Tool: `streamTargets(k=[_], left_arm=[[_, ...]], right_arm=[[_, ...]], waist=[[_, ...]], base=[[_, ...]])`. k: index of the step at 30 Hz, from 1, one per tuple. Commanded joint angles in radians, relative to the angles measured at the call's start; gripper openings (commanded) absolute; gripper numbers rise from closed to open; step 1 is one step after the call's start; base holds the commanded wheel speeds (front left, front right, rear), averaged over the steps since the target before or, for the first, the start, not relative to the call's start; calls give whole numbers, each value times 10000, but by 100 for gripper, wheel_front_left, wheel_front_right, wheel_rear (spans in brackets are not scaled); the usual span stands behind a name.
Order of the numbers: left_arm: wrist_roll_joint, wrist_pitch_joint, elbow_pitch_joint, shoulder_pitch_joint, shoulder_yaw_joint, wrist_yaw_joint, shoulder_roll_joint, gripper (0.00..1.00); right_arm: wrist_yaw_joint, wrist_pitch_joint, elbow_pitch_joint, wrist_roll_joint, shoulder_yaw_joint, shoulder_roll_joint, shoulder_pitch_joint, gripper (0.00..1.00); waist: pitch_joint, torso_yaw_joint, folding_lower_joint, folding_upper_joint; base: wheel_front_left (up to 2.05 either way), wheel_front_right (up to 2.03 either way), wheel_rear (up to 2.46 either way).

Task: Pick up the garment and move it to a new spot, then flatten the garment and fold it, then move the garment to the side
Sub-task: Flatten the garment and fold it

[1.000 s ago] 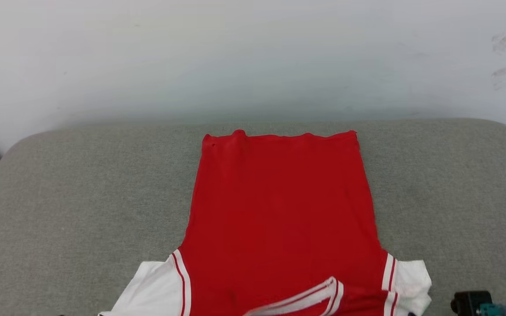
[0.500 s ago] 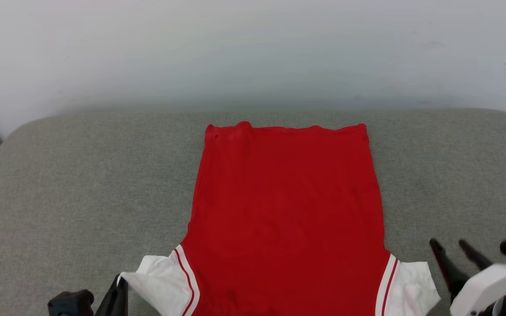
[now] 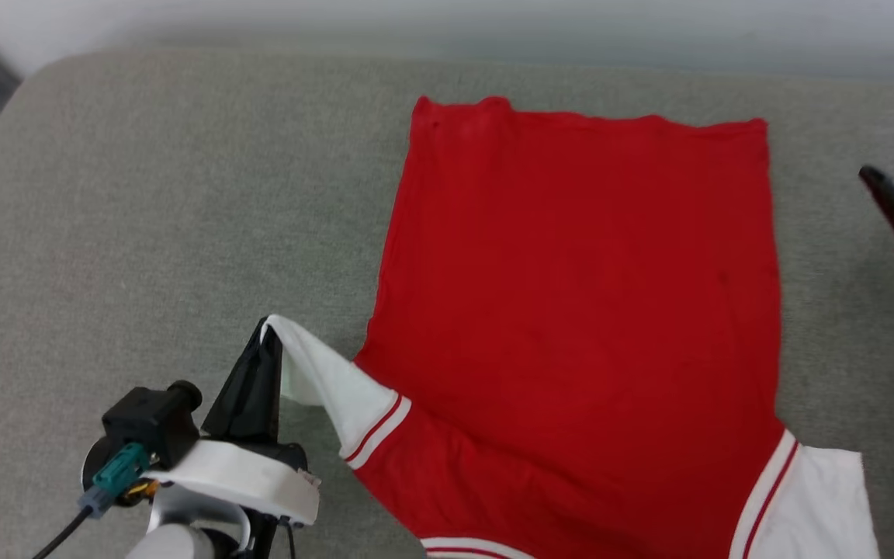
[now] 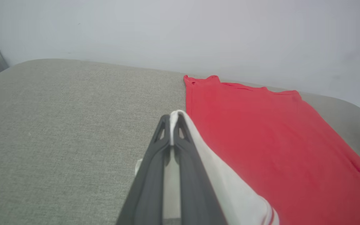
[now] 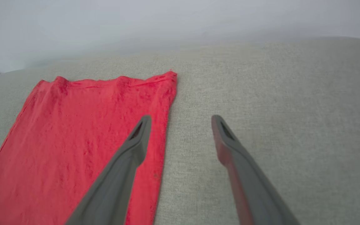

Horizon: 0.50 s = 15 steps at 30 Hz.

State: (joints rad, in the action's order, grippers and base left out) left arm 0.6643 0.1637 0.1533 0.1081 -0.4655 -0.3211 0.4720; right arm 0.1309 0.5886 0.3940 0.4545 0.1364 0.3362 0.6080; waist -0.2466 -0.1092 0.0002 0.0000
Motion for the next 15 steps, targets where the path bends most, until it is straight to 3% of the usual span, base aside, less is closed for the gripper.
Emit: streamTargets(k=[1, 8, 15], left_arm=[[-92, 122, 57, 358, -9, 91, -87, 0], [-249, 397, 201, 1353, -272, 549, -531, 0], [-320, 516, 13, 2003, -550, 999, -810, 0]], right_arm=[[-3, 599, 276, -205, 137, 121, 799, 100], [-2, 2606, 1157, -1620, 876, 218, 3215, 100], [-3, 3165, 1689, -2714, 1318, -188, 4015, 100]], waist=[[-1187, -832, -2, 0], [-2541, -1640, -2, 0], [-3375, -2086, -2, 0]], base=[[0, 0, 0], [0, 0, 0], [0, 0, 0]])
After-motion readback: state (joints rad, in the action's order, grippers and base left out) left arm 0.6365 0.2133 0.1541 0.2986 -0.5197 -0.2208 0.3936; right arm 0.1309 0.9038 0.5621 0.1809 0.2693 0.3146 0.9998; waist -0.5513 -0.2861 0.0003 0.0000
